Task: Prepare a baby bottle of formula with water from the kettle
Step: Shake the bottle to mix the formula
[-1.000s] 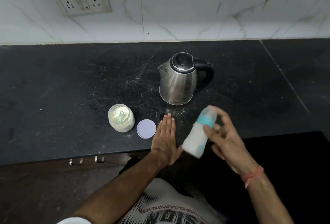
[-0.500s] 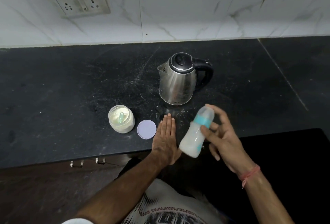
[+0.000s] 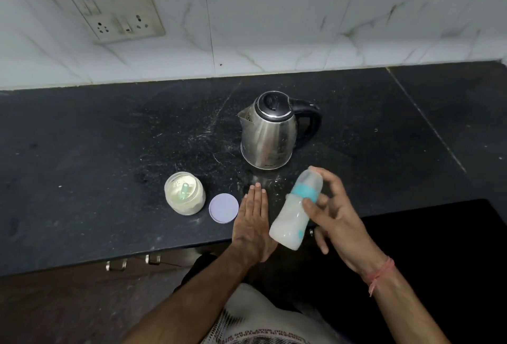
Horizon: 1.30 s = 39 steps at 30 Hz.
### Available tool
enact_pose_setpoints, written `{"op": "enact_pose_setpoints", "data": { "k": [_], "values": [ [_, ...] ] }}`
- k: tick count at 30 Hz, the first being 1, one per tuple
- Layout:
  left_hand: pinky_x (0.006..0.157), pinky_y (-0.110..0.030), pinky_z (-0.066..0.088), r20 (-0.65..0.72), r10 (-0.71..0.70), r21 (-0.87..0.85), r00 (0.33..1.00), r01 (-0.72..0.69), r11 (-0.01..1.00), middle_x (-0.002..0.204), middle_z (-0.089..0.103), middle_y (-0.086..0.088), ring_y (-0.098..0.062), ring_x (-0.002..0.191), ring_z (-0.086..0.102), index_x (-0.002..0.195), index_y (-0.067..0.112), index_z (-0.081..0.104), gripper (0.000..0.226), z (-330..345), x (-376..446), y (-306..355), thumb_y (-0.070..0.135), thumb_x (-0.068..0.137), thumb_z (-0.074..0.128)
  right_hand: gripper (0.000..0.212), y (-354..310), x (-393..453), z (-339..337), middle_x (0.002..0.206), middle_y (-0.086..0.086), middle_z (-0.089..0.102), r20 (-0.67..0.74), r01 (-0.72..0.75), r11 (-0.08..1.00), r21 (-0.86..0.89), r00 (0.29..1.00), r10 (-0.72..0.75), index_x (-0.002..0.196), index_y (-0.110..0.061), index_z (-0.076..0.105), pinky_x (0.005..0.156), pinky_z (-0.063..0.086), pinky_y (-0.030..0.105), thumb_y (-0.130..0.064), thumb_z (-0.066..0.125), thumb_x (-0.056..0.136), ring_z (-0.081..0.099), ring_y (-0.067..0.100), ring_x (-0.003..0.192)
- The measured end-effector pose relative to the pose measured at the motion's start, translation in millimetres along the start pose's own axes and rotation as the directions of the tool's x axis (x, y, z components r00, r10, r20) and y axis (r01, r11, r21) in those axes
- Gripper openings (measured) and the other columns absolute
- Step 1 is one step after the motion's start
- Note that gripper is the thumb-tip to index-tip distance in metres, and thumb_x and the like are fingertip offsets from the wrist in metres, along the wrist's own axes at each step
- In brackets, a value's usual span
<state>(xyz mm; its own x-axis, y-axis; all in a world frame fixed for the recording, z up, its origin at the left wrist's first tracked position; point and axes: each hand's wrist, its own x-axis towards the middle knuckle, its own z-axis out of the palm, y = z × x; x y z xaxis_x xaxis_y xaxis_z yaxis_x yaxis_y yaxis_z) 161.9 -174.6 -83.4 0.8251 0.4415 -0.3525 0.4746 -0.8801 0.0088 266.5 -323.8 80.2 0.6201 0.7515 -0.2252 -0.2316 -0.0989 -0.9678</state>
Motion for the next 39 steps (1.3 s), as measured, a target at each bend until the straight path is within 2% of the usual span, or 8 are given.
{"op": "enact_pose_setpoints", "data": {
  "k": [7,11,14,18,22,25,35,39],
  "values": [
    [0.139,-0.053,-0.006,-0.009,0.002,-0.024,1.0,-0.002,1.0,0.168,-0.044,-0.03,-0.043,0.167,-0.03,0.169,-0.007,-0.024,0.112,0,1,0,0.074,0.094,-0.006,0.063,-13,6,-3,0.13,0.02,0.073,0.02,0.026,0.999,0.022,0.999,-0.027,0.155,-0.041,0.044,0.037,0.05,0.028,-0.025,0.071,0.1,0.073,0.033,0.103],
    [0.14,-0.051,-0.007,-0.018,-0.003,-0.061,1.0,0.001,0.998,0.173,-0.039,-0.023,-0.037,0.168,-0.031,0.169,-0.003,-0.025,0.115,0,1,1,0.086,0.103,0.007,0.059,-15,10,-5,0.127,0.018,0.074,-0.178,0.08,0.989,0.127,0.982,-0.057,0.154,-0.037,0.044,0.035,0.046,0.025,-0.032,0.068,0.101,0.072,0.025,0.093],
    [0.139,-0.053,-0.009,-0.012,-0.004,-0.026,1.0,0.004,1.0,0.166,-0.046,-0.027,-0.041,0.167,-0.031,0.17,-0.005,-0.024,0.11,1,0,1,0.076,0.105,0.013,0.061,-12,9,-3,0.131,0.019,0.073,0.008,0.051,0.998,0.039,0.999,-0.051,0.154,-0.04,0.044,0.033,0.044,0.025,-0.022,0.07,0.102,0.075,0.034,0.093],
    [0.139,-0.052,-0.008,-0.006,-0.008,-0.073,1.0,0.007,0.997,0.171,-0.042,-0.024,-0.037,0.167,-0.033,0.168,-0.004,-0.028,0.114,-1,1,1,0.083,0.105,0.012,0.056,-9,7,-4,0.124,0.015,0.075,-0.157,0.064,0.992,0.112,0.986,-0.046,0.15,-0.041,0.048,0.032,0.041,0.024,-0.031,0.069,0.1,0.069,0.019,0.083],
    [0.139,-0.055,-0.006,0.02,-0.001,-0.025,1.0,0.002,1.0,0.173,-0.039,-0.032,-0.045,0.166,-0.032,0.168,-0.008,-0.026,0.111,-1,-1,0,0.072,0.106,0.021,0.064,0,3,1,0.128,0.016,0.075,-0.005,0.056,0.998,0.03,0.998,-0.056,0.155,-0.038,0.044,0.031,0.041,0.024,-0.021,0.071,0.1,0.071,0.023,0.086],
    [0.14,-0.051,-0.009,-0.011,0.003,-0.064,1.0,-0.004,0.998,0.172,-0.041,-0.024,-0.037,0.166,-0.033,0.168,-0.003,-0.027,0.113,-3,0,1,0.083,0.106,0.013,0.055,-2,9,-1,0.121,0.01,0.076,-0.19,0.068,0.987,0.144,0.981,-0.04,0.152,-0.039,0.047,0.032,0.041,0.023,-0.027,0.069,0.102,0.067,0.02,0.085],
    [0.139,-0.054,-0.008,0.01,0.022,0.005,1.0,-0.023,1.0,0.167,-0.045,-0.029,-0.044,0.167,-0.031,0.169,-0.007,-0.023,0.111,1,1,-1,0.073,0.108,0.024,0.062,9,9,0,0.122,0.011,0.076,0.008,0.011,1.0,0.0,1.0,-0.011,0.155,-0.04,0.044,0.032,0.042,0.024,-0.021,0.07,0.102,0.068,0.019,0.076],
    [0.14,-0.052,-0.008,-0.018,0.015,-0.004,1.0,-0.015,1.0,0.175,-0.037,-0.026,-0.039,0.168,-0.029,0.17,-0.005,-0.023,0.118,0,1,0,0.087,0.104,0.011,0.061,12,17,-3,0.12,0.004,0.077,-0.102,0.032,0.999,0.016,0.994,-0.03,0.152,-0.042,0.045,0.036,0.047,0.026,-0.021,0.072,0.102,0.072,0.019,0.09]
  ]
}}
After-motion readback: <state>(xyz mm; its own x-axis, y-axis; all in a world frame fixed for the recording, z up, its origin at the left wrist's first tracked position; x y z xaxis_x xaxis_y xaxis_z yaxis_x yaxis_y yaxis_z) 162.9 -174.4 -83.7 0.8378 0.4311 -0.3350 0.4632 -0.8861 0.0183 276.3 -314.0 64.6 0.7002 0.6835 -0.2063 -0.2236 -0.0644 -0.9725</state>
